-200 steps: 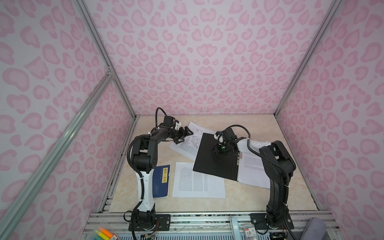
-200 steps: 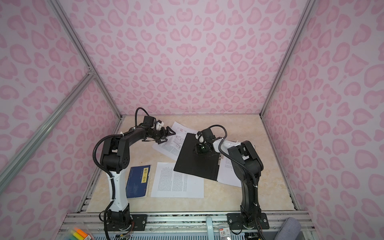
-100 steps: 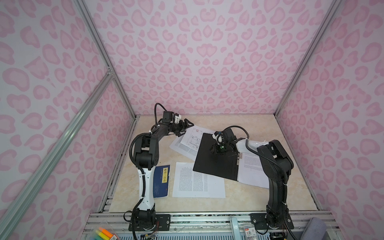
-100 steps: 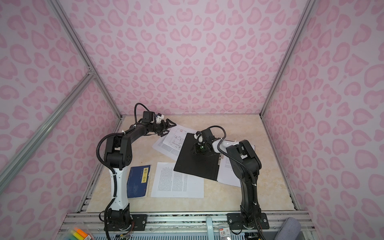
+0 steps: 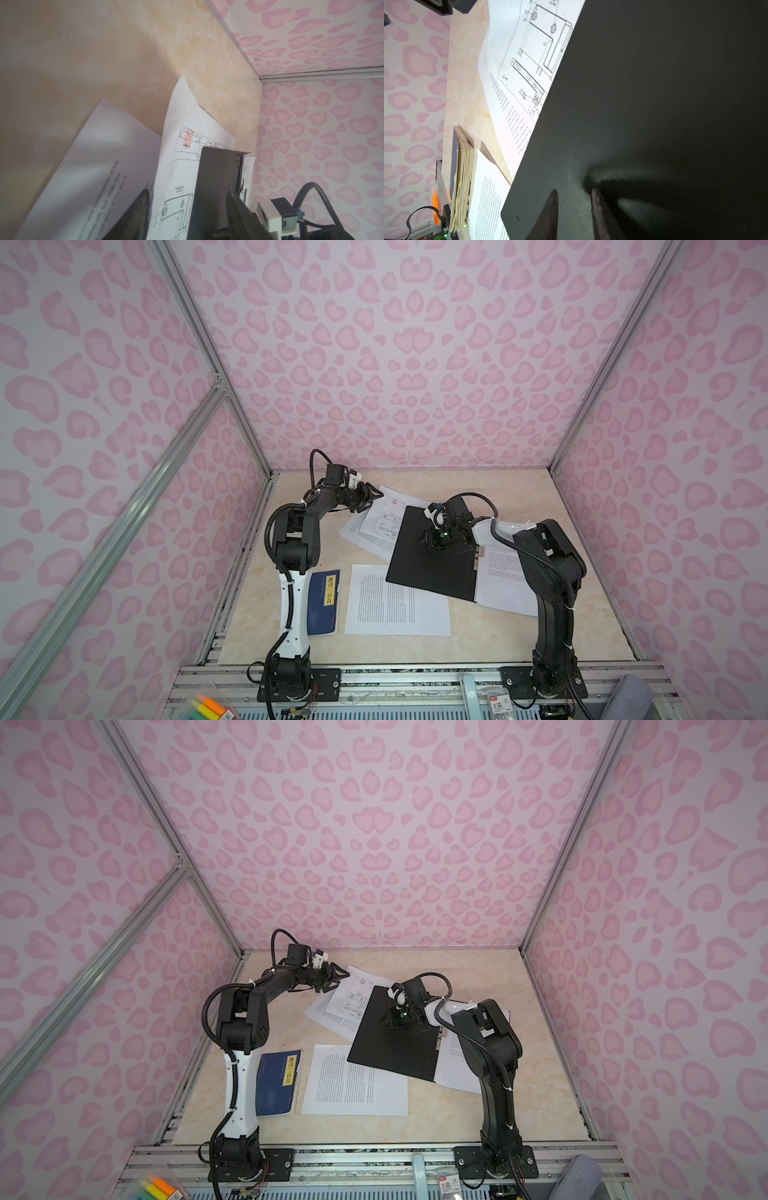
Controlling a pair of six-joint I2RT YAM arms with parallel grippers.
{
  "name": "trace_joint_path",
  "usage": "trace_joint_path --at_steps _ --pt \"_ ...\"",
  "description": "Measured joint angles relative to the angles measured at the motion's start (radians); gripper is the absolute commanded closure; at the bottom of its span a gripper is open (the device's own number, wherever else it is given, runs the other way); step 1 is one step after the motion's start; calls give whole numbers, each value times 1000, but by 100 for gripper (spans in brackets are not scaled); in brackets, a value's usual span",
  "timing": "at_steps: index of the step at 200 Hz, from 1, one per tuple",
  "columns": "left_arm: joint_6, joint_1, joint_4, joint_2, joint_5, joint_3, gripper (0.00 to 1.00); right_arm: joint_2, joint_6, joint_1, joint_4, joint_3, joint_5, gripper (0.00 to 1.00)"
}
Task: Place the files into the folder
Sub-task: 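Pinch the technical-drawing sheet's edge with the left gripper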
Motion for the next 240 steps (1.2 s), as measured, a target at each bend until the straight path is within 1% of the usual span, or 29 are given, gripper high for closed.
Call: trace_joint_path --at_steps 15,33,50,82,93,112,121,131,160,172,240 --pt "0 0 0 1 2 0 47 0 3 -3 5 -2 -5 69" --pt "-1 0 0 10 3 0 55 -2 11 -6 16 -8 -15 68" --pt "-1 0 -1 19 10 0 59 -8 19 -7 23 -19 -18 68" --pt "-3 0 -9 40 13 0 62 -13 31 -13 39 -31 -26 67" --pt "1 0 -19 43 10 0 58 -15 39 -15 46 -37 -30 67" --pt "13 -2 -27 43 -2 0 58 -16 52 -18 61 -45 -45 67" --pt "26 -2 -27 43 -4 0 56 -16 56 -20 68 -50 -49 67" --pt "36 -2 -27 43 -1 0 51 -17 62 -21 76 -56 -52 67" --pt "63 -2 -13 41 27 -4 34 -18 81 -24 97 -67 -69 67" --pt "81 -1 4 36 48 -12 28 -18 87 -24 105 -71 -75 67" --pt "167 -1 30 31 82 -11 15 -14 121 -27 126 -74 -101 67"
